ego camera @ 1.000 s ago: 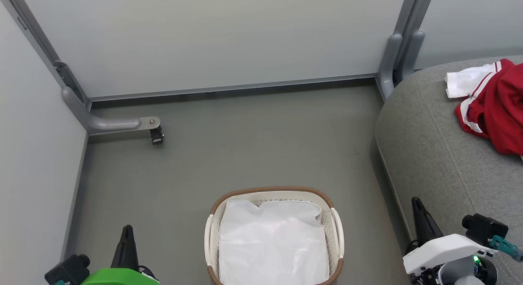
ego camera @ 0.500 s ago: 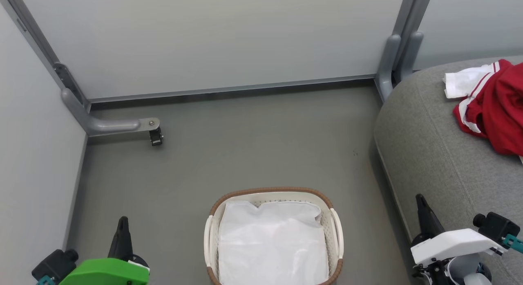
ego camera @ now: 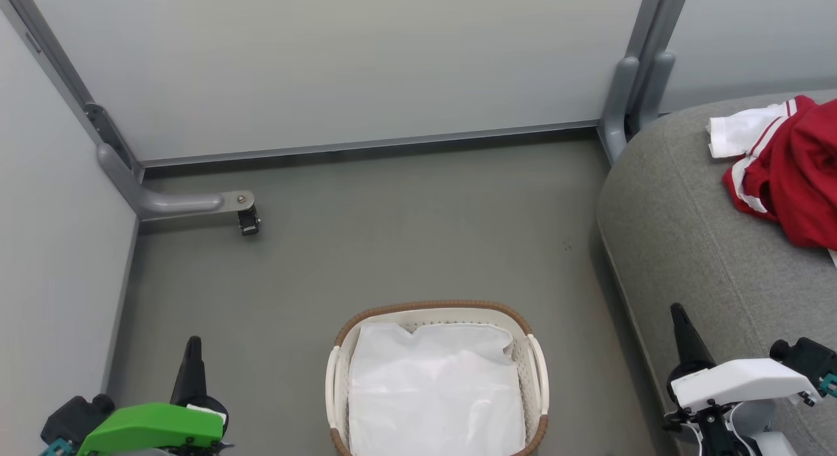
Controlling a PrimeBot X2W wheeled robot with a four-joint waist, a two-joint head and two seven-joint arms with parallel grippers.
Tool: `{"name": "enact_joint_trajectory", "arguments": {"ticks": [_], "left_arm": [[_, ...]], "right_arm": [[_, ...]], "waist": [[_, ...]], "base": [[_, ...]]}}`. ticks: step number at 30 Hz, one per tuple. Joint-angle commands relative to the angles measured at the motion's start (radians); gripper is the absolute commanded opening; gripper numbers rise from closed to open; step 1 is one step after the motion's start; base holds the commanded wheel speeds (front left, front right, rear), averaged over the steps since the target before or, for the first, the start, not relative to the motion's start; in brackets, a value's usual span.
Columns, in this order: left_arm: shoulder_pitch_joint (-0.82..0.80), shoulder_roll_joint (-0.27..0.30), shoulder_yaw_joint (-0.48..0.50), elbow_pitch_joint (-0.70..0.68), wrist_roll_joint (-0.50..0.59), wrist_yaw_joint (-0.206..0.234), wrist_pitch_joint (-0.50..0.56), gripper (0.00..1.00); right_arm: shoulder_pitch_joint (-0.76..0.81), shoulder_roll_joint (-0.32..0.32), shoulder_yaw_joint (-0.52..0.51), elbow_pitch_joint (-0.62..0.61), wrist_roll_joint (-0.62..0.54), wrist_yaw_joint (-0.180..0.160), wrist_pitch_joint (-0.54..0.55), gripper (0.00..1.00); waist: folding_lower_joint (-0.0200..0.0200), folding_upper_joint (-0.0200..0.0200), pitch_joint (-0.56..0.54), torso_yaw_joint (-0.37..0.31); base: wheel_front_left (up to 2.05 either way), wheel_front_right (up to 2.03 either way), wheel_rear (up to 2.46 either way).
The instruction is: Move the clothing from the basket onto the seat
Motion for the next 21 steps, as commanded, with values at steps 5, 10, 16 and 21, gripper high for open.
{"name": "enact_joint_trajectory", "arguments": {"ticks": [5,10,16,21], "left_arm": [[-0.034,0.001,0.015,-0.011,-0.067,-0.009,0.018,0.00],[-0.040,0.000,0.024,-0.013,-0.115,-0.014,0.033,0.00],[-0.050,-0.001,0.034,-0.014,-0.168,-0.017,0.048,0.00],[-0.055,-0.002,0.041,-0.015,-0.210,-0.022,0.060,0.00]], "right_arm": [[-0.020,-0.006,-0.010,-0.017,0.078,-0.001,0.019,0.00],[-0.024,-0.007,-0.016,-0.020,0.133,-0.001,0.032,0.00],[-0.028,-0.007,-0.022,-0.023,0.195,-0.001,0.048,0.00],[-0.030,-0.007,-0.026,-0.025,0.243,-0.001,0.061,0.00]], "waist": [[0.0000,0.0000,-0.001,-0.001],[0.0000,0.0000,-0.003,-0.002],[0.0000,0.0000,-0.004,-0.004],[0.0000,0.0000,-0.006,-0.005]], "base": [[0.00,0.00,0.00],[0.00,0.00,0.00],[0.00,0.00,0.00],[0.00,0.00,0.00]]}}
